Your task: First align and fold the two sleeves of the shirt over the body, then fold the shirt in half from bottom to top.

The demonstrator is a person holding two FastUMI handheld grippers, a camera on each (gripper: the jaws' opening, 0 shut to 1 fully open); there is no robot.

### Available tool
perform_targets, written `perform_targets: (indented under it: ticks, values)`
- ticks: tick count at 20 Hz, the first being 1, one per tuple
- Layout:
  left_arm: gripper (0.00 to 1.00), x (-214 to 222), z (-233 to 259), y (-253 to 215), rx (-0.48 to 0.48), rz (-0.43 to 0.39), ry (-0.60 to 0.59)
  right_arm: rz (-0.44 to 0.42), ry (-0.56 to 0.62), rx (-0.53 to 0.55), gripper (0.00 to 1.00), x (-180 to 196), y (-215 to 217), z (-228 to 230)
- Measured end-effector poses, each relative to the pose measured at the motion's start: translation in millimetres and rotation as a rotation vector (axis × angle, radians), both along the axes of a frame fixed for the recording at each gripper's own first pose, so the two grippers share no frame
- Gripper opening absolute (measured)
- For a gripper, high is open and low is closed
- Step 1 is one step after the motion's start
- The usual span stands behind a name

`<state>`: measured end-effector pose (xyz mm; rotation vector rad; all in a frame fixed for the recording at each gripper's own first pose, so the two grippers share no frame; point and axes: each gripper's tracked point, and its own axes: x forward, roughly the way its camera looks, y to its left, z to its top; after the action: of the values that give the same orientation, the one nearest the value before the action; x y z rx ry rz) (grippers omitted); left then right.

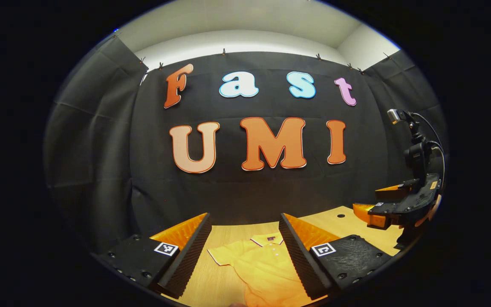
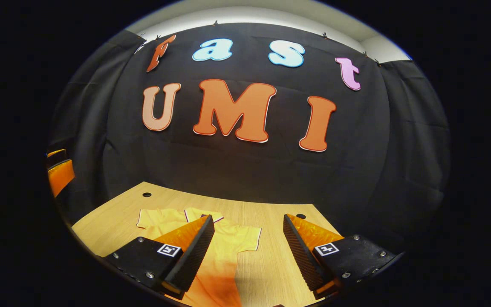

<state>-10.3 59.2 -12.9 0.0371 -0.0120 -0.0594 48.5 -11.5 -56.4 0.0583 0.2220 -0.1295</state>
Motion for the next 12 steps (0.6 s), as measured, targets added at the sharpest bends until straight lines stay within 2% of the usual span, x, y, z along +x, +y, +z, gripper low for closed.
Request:
perform_targets:
  ticks: [4,12]
  values:
    - [0.97,12,0,8,0.000,0.029,-0.006,-0.011,0.075,0.037,0.98,26,-11,-28]
    - [0.96,45,5,8,0.004,0.125,-0.012,0.032,0.265,0.080,0.99,96,-32,-102]
